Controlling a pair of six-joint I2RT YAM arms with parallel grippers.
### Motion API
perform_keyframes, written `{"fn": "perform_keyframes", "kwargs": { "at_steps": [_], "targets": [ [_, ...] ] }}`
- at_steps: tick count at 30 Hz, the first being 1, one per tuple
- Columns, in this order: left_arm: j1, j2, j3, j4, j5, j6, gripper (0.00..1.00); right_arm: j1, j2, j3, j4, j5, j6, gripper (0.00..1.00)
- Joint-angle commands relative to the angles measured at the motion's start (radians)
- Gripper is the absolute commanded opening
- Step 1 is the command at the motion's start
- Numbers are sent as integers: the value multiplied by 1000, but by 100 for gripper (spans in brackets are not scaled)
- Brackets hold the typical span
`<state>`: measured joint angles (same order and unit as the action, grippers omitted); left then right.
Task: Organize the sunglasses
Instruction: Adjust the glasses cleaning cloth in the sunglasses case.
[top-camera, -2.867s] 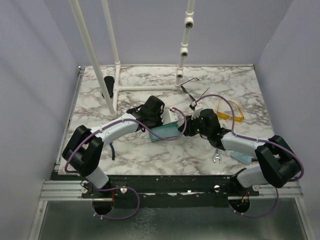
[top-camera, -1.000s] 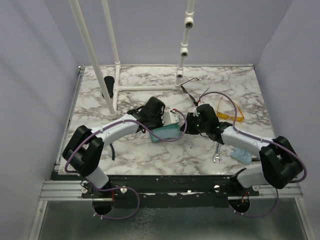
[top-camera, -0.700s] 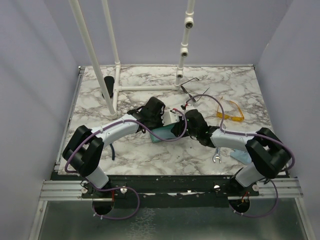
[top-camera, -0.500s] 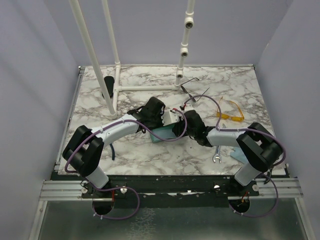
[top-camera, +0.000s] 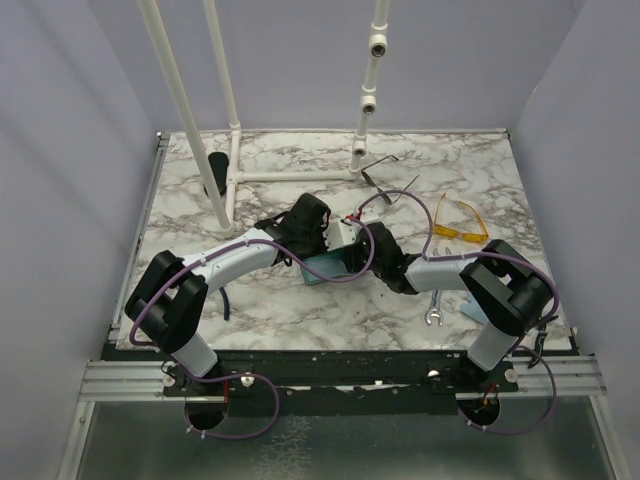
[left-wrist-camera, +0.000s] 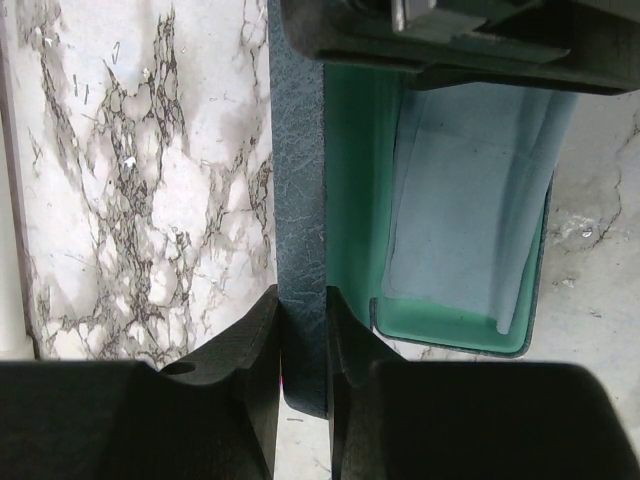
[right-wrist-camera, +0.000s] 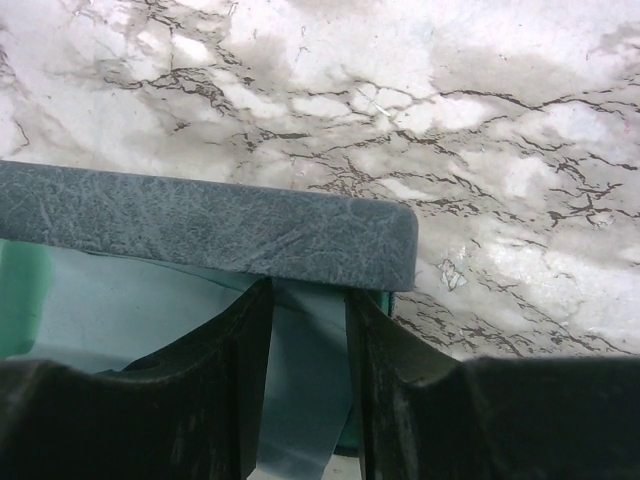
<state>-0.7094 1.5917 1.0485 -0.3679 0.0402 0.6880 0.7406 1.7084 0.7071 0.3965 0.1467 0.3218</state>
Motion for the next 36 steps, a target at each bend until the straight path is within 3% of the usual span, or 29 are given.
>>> {"fn": "perform_keyframes", "kwargs": {
  "at_steps": [1,16,26,36],
  "targets": [
    [-7,-3,-7,19,29,-12,0,27,37,1,-84,77,-20,41],
    [-7,-2,-4,21,32,-12,0,61,4,-27,-147,63,50,44],
    [-7,-10,-4,15,37,-5,0,49,106,-22,-91,21,53,27],
    [-7,-9,-4,11,39,1,0,50,51,-46,-136,-20,28,27]
  ]
}}
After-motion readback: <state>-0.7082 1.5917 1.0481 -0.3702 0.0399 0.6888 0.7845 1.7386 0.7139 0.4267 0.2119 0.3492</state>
